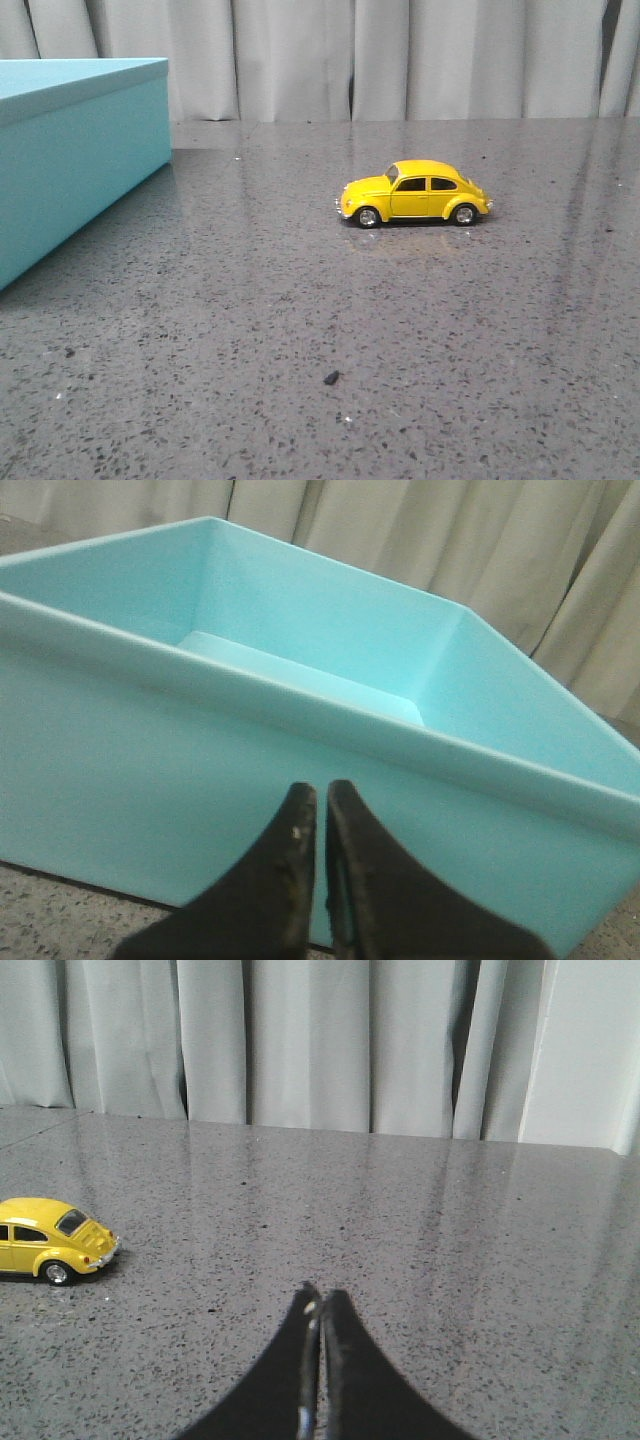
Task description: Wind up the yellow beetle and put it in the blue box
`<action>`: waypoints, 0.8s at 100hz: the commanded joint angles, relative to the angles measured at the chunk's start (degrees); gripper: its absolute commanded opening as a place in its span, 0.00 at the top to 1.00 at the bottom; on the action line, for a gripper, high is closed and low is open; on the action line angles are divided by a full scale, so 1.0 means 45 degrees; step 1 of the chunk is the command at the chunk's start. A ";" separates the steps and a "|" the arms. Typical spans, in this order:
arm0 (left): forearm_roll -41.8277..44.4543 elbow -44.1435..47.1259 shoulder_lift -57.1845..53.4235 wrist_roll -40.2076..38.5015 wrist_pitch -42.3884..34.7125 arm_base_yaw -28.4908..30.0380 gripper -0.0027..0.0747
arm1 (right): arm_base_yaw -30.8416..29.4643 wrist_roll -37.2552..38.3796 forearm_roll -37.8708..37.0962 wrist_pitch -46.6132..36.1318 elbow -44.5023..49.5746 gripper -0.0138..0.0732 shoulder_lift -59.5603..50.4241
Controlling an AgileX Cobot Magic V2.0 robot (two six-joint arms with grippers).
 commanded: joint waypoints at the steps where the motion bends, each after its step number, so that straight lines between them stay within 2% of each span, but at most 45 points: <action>1: -0.0134 0.0408 -0.0403 -0.0100 -0.1055 0.0034 0.99 | -0.0075 0.0003 0.0018 -0.0935 0.0203 0.89 -0.0285; 16: -0.0134 0.0408 -0.0403 -0.0100 -0.1055 0.0034 0.99 | -0.0075 0.0003 0.0486 -0.0935 0.0203 0.89 -0.0285; 80: -0.0257 0.0408 -0.0403 -0.0100 -0.1010 0.0034 0.99 | -0.0075 0.0003 0.0482 -0.0935 0.0203 0.89 -0.0285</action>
